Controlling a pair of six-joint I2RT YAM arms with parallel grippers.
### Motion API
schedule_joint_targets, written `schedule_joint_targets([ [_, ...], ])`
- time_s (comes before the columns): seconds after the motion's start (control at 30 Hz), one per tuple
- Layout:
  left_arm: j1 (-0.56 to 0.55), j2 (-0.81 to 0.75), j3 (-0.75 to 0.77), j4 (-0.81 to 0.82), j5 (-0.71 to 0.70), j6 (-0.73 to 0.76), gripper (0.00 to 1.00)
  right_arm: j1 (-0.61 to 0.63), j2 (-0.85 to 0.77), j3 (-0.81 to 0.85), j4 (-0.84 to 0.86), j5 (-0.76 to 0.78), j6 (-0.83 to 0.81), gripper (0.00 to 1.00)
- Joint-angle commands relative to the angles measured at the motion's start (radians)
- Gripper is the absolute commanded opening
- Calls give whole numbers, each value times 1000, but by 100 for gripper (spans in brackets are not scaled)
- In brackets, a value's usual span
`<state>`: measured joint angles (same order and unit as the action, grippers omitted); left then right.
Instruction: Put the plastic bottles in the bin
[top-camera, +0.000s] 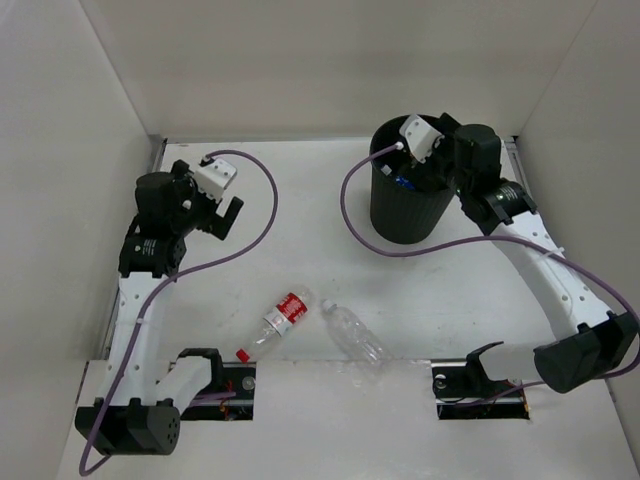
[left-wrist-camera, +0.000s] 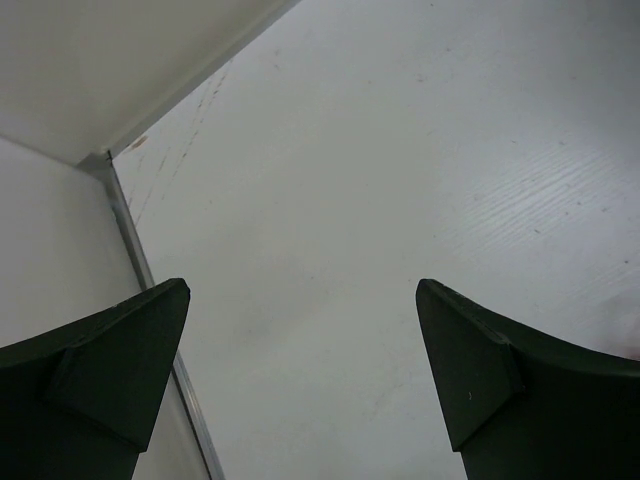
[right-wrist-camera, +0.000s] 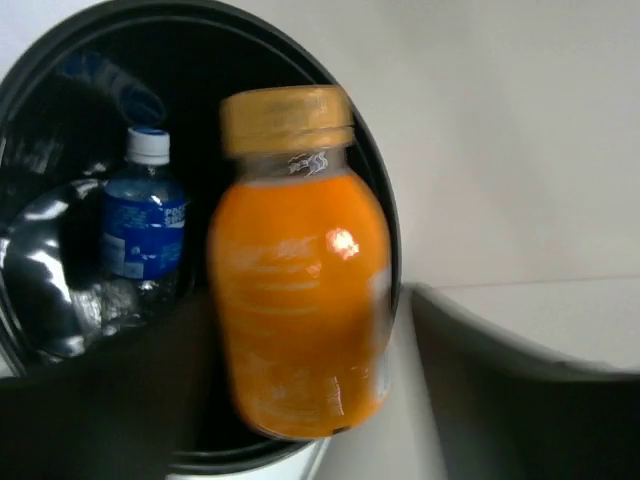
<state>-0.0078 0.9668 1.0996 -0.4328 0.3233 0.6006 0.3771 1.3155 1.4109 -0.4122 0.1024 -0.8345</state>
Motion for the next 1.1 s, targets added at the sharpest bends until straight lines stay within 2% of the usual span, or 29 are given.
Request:
schedule_joint_targets([
  [0.0, -33, 6, 57, -44, 33, 18, 100, -16, -25, -1, 65, -23, 63, 100],
  [0.17, -103, 4, 54, -144, 34, 8, 100, -27, -39, 11, 84, 0, 121, 100],
  [0.37, -299, -33, 49, -463, 14, -8, 100, -54, -90, 60, 76, 39, 187, 100],
  [0.5, -422, -34, 54, -661, -27, -91, 100, -102, -136, 86, 64, 37, 244, 100],
  [0.67, -487, 18, 86, -832, -26, -197, 100, -161, -170, 114, 46, 19, 288, 100],
  [0.8, -505, 52, 71, -831, -27, -316, 99, -174, -194, 134, 33, 11, 310, 100],
  [0.97, -513, 82, -29, -678, -49, -453, 98, -178, -223, 189, -14, -24, 363, 100],
  [1.07, -563, 128, -73, -585, -82, -489, 98, -189, -234, 227, -42, -53, 387, 100],
])
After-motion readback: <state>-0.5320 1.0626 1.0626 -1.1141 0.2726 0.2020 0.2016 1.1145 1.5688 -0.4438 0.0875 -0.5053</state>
